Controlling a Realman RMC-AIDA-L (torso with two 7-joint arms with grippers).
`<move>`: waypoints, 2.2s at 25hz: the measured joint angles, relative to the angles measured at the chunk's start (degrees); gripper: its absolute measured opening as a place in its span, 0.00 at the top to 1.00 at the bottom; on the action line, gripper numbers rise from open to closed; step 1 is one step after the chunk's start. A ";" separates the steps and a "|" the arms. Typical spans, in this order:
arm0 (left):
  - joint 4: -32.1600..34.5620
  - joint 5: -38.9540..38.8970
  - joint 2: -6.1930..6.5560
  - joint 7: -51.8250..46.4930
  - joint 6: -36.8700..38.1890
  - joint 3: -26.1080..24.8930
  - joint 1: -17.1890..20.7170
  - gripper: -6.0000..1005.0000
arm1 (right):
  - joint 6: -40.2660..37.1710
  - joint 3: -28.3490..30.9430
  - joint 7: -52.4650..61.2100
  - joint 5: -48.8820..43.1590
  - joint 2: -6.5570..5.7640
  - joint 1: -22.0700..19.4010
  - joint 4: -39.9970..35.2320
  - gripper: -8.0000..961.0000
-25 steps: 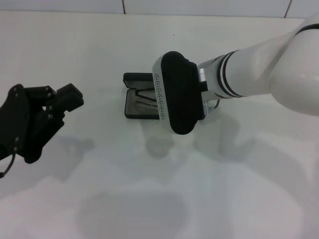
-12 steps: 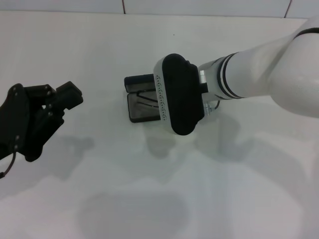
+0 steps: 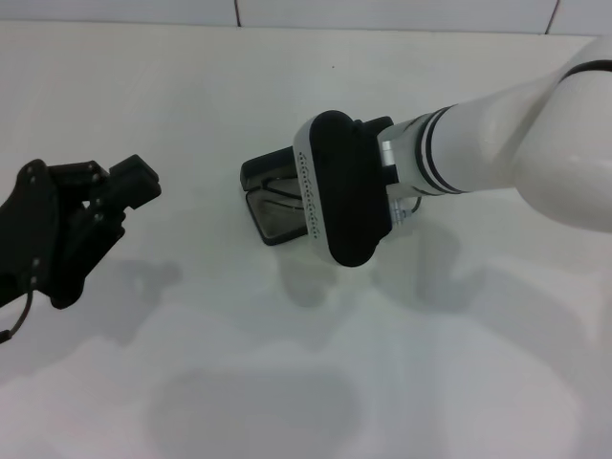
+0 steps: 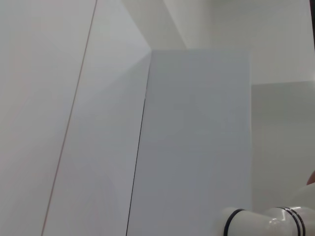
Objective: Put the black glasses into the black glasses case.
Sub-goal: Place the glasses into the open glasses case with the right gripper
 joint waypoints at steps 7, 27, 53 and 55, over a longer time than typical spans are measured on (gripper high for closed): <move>0.00 -0.02 -0.09 0.18 -0.42 -0.03 0.17 0.94 | -0.07 -0.66 -0.07 -3.64 0.00 -0.88 -1.12 0.86; -0.57 -0.01 -0.08 0.48 -0.56 -0.03 0.13 0.94 | 5.44 -2.77 -0.52 -9.63 0.00 -3.29 -1.20 0.86; -0.70 0.55 -0.26 0.71 -0.56 -1.27 0.18 0.94 | 5.13 -2.96 -0.59 -12.07 0.00 -7.45 -5.42 0.82; -0.70 0.59 -0.26 0.71 -0.55 -1.17 0.18 0.94 | 4.68 -2.96 -0.59 -12.54 0.00 -7.82 -5.97 0.82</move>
